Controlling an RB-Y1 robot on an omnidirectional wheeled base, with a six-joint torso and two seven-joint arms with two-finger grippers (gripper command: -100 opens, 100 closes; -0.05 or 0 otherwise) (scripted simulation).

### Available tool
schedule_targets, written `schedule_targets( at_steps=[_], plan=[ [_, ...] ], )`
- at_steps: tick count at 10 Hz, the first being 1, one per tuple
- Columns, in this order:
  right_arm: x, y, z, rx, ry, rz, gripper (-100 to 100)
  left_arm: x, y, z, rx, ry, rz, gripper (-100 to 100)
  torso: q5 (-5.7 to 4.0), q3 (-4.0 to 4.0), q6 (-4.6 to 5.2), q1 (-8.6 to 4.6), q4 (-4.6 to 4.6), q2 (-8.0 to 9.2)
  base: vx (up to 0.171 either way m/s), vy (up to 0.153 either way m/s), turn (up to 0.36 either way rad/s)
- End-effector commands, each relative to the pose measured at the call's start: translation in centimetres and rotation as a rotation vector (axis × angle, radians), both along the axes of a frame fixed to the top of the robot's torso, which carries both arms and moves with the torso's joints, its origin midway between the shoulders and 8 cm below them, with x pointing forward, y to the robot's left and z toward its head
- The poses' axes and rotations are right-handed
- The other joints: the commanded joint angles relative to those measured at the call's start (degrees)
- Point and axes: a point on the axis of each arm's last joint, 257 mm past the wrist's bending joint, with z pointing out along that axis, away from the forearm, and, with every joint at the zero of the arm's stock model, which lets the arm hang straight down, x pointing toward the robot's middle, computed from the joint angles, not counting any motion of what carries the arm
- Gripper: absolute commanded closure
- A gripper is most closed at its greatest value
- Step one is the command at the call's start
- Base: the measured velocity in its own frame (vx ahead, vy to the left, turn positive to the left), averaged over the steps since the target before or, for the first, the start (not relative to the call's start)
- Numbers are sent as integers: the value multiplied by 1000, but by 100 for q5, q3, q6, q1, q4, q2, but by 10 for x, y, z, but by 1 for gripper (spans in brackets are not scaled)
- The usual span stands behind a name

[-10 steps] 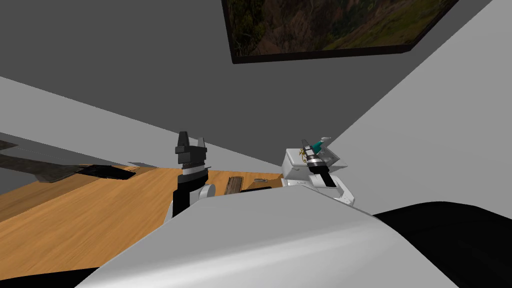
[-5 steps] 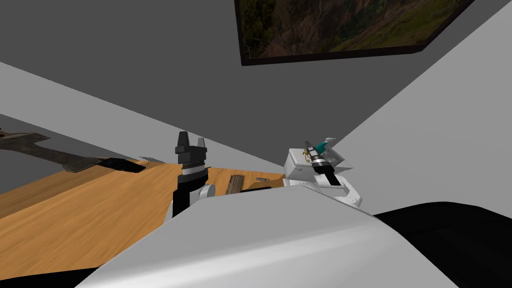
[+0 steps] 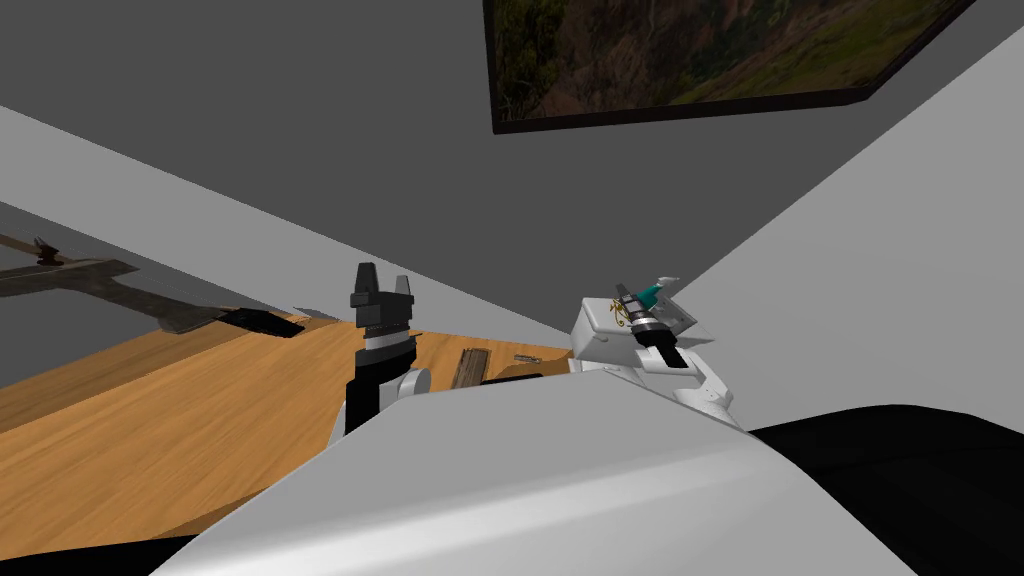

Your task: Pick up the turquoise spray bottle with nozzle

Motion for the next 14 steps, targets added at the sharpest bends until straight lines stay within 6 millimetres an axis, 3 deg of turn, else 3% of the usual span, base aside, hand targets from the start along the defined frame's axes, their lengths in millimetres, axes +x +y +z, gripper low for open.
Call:
schedule_targets(
  at_steps=[1,2,3,5,8,9,10,11,12,13,14],
  plan=[
    [-4,-32,0,-62,43,-54,-100,0,0,0,0,0,0,0,0,0,0,0,0,0,-62,46,234],
    [-8,-41,-13,-52,68,-72,-100,0,0,0,0,0,0,0,2,7,-2,8,3,14,-64,69,164],
    [-10,-63,-11,-92,94,-107,-100,0,0,0,0,0,0,0,3,11,2,18,4,19,-42,66,128],
    [-13,-68,-19,-86,110,-119,-100,0,0,0,0,0,0,0,4,9,3,18,3,16,-33,47,34],
    [-21,-116,-20,-155,179,-202,-100,0,0,0,0,0,0,0,-1,2,4,-1,0,3,-15,17,120],
    [-25,-121,-27,-149,193,-212,-100,0,0,0,0,0,0,0,0,2,-2,1,1,4,-39,36,94],
    [-27,-140,-21,-186,216,-245,-100,0,0,0,0,0,0,0,1,6,4,6,2,11,-36,57,105],
    [-32,-146,-31,-178,236,-259,-100,0,0,0,0,0,0,0,3,6,1,12,3,11,-20,43,79],
    [-38,-168,-29,-208,271,-300,-100,0,0,0,0,0,0,0,2,5,5,9,2,8,-19,38,137],
    [-40,-171,-33,-204,278,-305,-100,0,0,0,0,0,0,0,3,4,0,9,2,7,-21,35,84],
    [-41,-187,-23,-240,297,-334,-100,0,0,0,0,0,0,0,1,4,4,7,1,7,-18,46,179]
  ],
)
